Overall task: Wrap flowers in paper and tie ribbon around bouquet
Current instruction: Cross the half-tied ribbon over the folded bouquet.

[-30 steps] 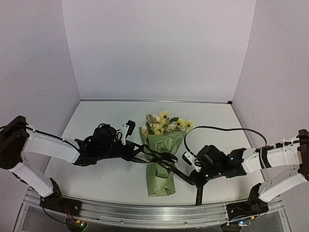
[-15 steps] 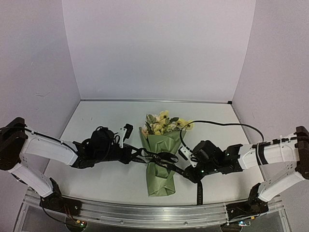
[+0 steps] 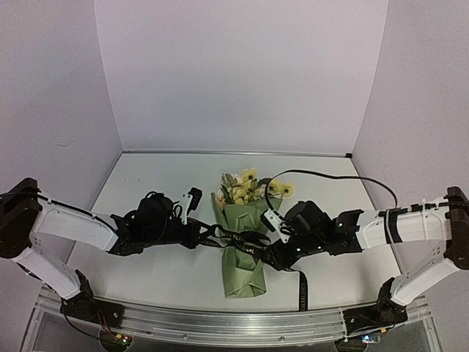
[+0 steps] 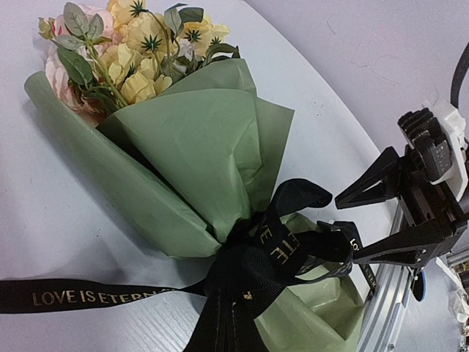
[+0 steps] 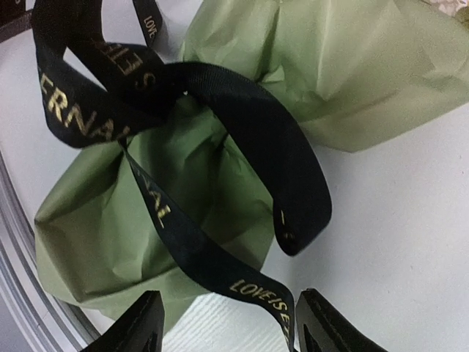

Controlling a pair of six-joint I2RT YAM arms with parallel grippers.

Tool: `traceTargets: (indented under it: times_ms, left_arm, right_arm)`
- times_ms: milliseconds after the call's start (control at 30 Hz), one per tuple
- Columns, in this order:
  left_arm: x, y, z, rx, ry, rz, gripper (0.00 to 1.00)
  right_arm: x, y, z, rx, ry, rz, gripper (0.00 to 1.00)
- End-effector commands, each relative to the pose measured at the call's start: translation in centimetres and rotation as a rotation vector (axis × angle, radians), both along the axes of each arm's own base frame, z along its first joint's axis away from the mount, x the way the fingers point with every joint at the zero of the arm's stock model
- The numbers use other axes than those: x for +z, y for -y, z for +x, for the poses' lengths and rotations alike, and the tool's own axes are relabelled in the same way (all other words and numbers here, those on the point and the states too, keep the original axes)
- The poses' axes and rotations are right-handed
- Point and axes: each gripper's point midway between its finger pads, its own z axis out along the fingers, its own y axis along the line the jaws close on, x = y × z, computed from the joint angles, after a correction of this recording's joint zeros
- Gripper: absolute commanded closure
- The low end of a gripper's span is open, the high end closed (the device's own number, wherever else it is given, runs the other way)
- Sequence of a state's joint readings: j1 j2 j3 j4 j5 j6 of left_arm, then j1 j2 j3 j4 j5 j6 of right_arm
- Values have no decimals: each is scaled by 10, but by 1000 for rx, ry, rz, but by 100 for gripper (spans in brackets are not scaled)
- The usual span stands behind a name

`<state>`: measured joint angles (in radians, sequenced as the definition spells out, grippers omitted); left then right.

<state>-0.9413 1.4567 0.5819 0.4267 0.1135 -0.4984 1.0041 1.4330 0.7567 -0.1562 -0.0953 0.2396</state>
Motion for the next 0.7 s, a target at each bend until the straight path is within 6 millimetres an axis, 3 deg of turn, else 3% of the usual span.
traceTargets:
  times_ms: [0, 200, 667]
  left_arm:
    - [26, 8, 5, -10, 43, -64, 100]
    - [27, 6, 6, -4, 46, -59, 100]
    - [28, 2, 6, 9, 53, -52, 100]
  right_arm:
    - [8, -21, 18, -47, -17, 77, 35]
    - [5, -28, 26, -102, -63, 127, 42]
    - [3, -19, 13, -140, -125, 165, 67]
